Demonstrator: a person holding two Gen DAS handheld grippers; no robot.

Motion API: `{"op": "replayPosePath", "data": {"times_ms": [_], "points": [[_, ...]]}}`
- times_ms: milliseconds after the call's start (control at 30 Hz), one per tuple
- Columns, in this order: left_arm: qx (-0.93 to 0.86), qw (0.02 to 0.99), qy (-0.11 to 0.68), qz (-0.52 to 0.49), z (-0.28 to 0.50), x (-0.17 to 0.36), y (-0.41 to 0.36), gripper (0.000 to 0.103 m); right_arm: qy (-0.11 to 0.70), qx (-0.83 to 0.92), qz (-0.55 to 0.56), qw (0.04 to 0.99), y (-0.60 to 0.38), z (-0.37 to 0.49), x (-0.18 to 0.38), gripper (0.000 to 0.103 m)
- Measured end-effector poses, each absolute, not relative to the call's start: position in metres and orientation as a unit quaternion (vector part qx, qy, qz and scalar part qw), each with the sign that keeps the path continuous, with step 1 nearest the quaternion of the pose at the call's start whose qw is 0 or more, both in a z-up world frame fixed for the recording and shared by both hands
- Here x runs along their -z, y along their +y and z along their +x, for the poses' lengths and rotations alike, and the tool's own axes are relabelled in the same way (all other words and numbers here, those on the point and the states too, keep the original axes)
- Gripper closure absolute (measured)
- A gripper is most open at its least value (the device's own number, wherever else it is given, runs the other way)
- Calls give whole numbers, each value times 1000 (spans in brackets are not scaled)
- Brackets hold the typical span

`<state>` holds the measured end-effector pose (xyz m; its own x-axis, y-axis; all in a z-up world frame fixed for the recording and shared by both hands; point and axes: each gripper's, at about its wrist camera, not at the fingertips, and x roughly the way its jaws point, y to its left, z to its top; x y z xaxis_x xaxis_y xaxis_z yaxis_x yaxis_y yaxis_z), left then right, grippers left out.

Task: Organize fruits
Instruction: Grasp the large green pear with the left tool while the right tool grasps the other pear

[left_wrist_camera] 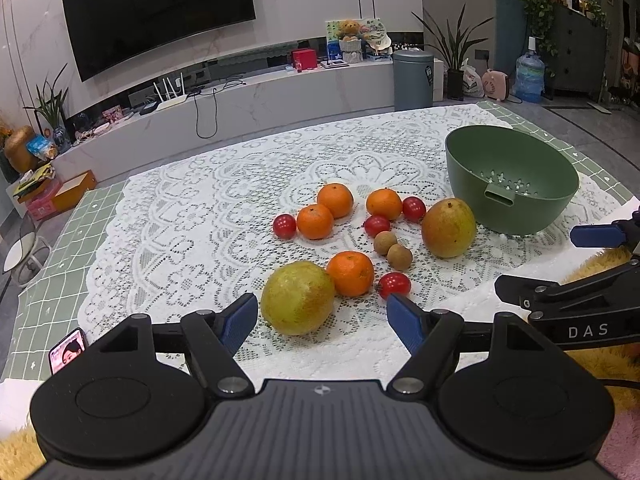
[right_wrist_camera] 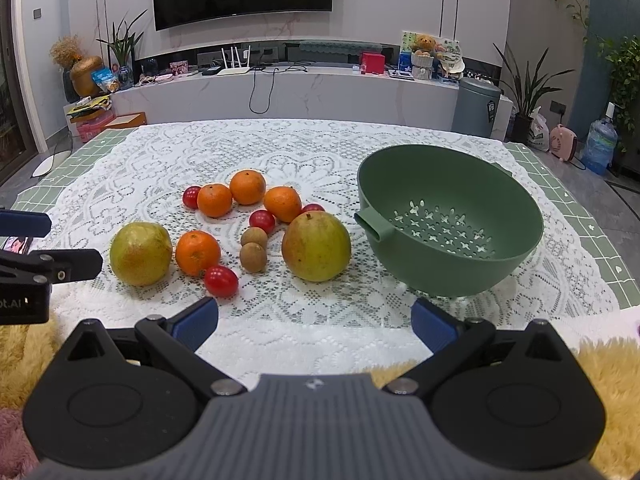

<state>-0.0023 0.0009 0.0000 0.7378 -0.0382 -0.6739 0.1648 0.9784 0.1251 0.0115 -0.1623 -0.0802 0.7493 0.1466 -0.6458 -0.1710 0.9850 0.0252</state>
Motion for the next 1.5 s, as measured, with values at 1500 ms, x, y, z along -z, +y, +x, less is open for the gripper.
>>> {"op": "replayPosePath", "data": {"times_ms": [1500], "points": [[63,888,455,19,93,64,36,19,406,-22,77,911,-149,122,117,28]]}}
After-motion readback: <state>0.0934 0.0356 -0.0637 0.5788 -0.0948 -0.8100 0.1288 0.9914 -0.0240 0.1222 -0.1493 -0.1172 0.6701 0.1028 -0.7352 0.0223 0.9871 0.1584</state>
